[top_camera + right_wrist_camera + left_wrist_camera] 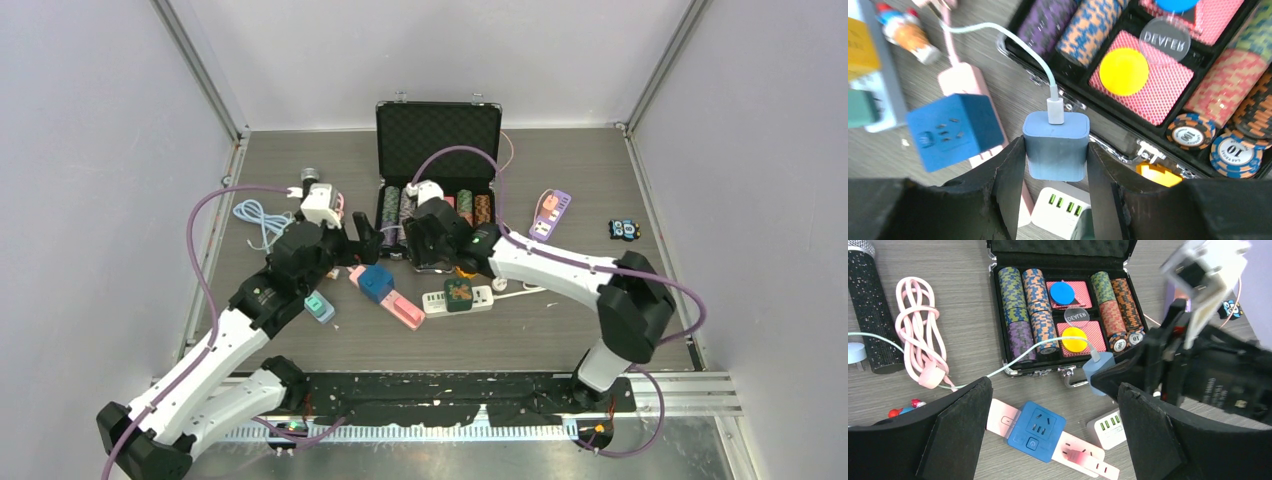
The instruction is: Insert the plug
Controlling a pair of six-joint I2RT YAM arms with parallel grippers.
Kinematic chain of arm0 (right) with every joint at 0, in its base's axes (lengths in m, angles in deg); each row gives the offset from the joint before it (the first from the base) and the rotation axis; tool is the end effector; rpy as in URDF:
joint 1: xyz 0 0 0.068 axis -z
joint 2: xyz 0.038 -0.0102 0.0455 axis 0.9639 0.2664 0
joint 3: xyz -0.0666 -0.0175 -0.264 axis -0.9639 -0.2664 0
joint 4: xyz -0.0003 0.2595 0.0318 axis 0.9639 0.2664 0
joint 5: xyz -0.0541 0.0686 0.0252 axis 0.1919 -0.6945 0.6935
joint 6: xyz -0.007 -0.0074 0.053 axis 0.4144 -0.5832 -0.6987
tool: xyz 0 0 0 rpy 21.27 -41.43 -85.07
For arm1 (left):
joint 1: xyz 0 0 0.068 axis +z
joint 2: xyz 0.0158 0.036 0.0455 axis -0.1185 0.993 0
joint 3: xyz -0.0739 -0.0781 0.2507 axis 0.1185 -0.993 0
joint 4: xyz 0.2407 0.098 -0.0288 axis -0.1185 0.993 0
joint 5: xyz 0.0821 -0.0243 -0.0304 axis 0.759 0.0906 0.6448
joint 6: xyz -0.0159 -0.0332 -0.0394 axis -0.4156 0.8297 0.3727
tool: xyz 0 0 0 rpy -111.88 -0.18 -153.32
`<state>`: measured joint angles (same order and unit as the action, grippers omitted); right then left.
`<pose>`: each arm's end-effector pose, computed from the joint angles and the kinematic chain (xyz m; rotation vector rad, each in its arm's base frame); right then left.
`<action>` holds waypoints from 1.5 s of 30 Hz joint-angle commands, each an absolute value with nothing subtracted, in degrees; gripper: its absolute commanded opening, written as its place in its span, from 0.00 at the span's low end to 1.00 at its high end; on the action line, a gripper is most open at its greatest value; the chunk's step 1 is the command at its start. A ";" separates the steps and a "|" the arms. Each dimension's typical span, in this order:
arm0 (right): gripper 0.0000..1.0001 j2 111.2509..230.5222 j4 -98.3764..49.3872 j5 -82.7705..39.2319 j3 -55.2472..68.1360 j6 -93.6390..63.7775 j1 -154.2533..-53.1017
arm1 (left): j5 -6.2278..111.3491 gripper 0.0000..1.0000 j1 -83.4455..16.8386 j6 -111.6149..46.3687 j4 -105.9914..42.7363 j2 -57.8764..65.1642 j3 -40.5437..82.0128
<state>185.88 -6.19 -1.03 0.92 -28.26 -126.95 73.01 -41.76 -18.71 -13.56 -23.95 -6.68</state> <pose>0.2330 0.2893 0.2460 -0.5460 2.2926 0.3609 0.1628 -0.1046 0.3206 0.0126 1.9282 -0.5128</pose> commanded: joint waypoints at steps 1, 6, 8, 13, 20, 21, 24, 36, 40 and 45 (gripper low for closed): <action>0.24 178.98 -16.23 -0.97 -1.19 -27.64 -126.94 | 72.61 0.95 -41.29 -18.26 -14.37 -27.10 -5.79; 0.24 174.39 -28.24 -7.43 -6.30 -26.32 -126.94 | 68.21 0.94 -41.20 -14.59 -18.44 -31.09 -7.30; 0.24 171.82 -32.90 -10.42 -9.18 -25.14 -126.93 | 66.07 0.94 -41.15 -11.14 -23.36 -33.15 -9.55; 0.23 168.55 -40.39 -16.07 -13.78 -22.30 -127.01 | 64.60 0.93 -40.83 -6.89 -26.48 -32.65 -9.93; 0.21 162.57 -47.25 -15.93 -17.70 -20.82 -127.00 | 56.82 0.91 -36.84 -3.40 -25.94 -28.75 -8.47; 0.21 162.18 -48.03 -15.63 -17.74 -20.39 -126.99 | 55.55 0.91 -36.27 -1.79 -26.94 -28.37 -8.77; 0.20 160.97 -48.53 -15.92 -17.44 -19.57 -127.02 | 52.94 0.91 -35.46 1.92 -30.80 -27.33 -10.05; 0.21 161.32 -48.55 -17.03 -19.08 -20.21 -127.15 | 50.83 0.93 -34.91 14.50 -48.08 -25.81 -16.17; 0.21 161.56 -48.31 -17.56 -19.02 -19.72 -127.26 | 53.42 0.93 -34.86 14.31 -47.70 -25.76 -16.65; 0.21 162.42 -47.29 -18.75 -19.18 -17.91 -127.49 | 55.47 0.88 -34.23 13.79 -49.32 -25.28 -16.45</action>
<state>162.32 -44.66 -17.26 -19.50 -20.13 -126.95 53.05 -34.99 13.73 -43.15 -25.48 -17.15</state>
